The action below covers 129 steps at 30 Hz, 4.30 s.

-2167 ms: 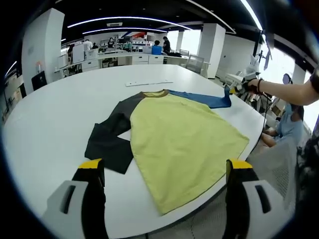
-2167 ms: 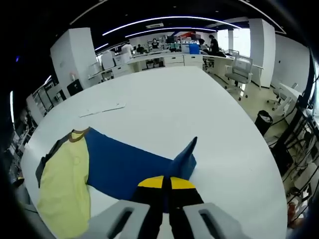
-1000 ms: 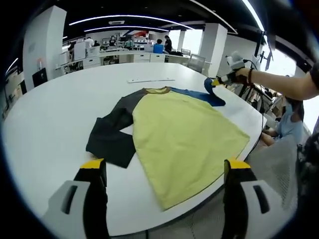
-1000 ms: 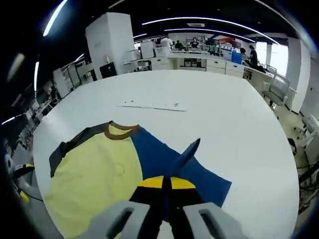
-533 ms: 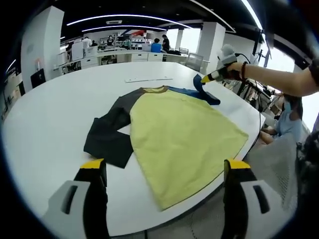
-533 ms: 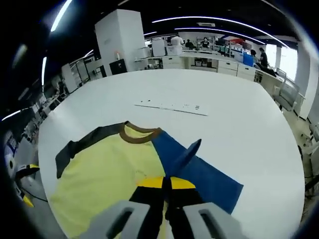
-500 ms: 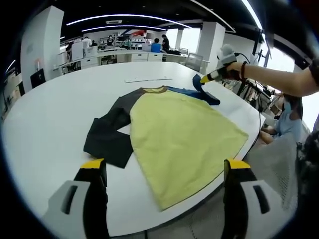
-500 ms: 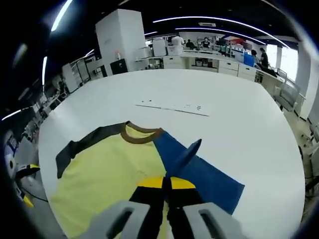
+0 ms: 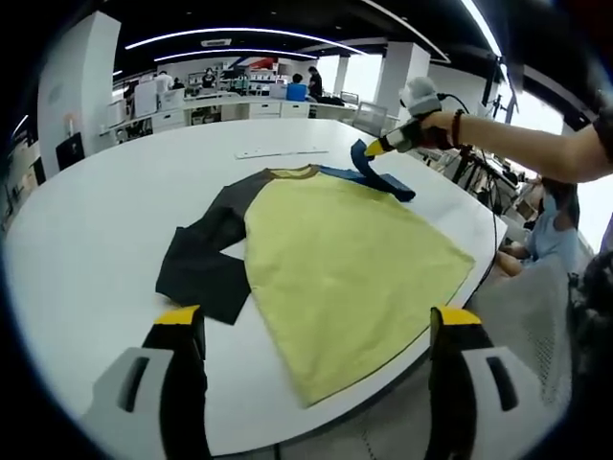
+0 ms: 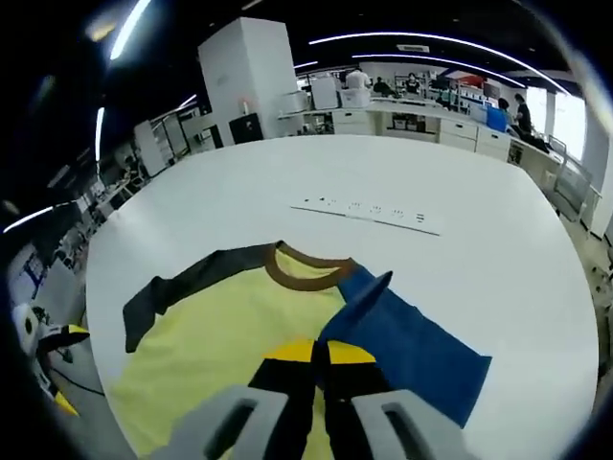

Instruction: Fold the garment on the visible template until the final outline fits inside the template.

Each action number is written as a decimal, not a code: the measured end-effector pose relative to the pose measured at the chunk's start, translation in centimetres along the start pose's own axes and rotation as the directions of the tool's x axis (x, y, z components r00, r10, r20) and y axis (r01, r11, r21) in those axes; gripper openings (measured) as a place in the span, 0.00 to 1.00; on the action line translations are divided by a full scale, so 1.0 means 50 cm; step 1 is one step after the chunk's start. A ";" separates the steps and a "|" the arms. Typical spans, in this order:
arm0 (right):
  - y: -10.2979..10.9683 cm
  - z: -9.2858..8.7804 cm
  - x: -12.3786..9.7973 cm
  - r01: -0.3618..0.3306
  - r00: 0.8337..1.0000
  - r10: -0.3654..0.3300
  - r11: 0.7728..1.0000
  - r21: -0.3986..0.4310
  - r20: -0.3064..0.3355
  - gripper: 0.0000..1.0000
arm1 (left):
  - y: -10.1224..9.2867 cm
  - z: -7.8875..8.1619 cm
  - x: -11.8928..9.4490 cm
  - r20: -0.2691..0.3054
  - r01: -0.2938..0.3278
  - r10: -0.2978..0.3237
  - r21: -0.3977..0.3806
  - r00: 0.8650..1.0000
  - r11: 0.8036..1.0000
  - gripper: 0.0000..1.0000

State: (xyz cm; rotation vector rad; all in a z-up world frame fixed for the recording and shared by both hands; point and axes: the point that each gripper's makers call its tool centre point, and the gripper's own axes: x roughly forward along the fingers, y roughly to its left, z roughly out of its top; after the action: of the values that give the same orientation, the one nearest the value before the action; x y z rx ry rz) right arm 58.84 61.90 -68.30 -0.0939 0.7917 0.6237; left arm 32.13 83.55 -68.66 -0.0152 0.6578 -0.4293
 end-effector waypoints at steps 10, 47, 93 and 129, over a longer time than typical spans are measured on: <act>0.045 0.016 0.020 0.009 0.999 -0.014 0.993 -0.115 -0.038 0.00 | 0.002 -0.004 0.003 -0.002 0.003 -0.003 -0.003 1.000 1.000 0.95; 0.267 0.034 0.071 -0.172 0.985 0.156 0.934 -0.312 -0.077 0.00 | 0.019 -0.017 -0.009 -0.004 -0.020 0.020 -0.036 1.000 0.999 0.95; 0.394 -0.034 0.122 -0.320 0.945 0.293 0.917 -0.237 -0.143 0.00 | 0.016 -0.037 -0.006 -0.021 -0.019 0.018 -0.054 1.000 0.998 0.94; 0.190 -0.051 0.065 -0.104 0.993 0.089 0.973 -0.206 -0.079 0.58 | 0.030 -0.011 -0.008 0.007 -0.054 0.055 -0.052 0.998 0.997 0.99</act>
State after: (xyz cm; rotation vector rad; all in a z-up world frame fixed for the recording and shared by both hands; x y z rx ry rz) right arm 53.68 70.51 -70.94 -0.2728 0.7990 0.7993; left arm 32.08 85.16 -69.09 -0.0486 0.6591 -0.3595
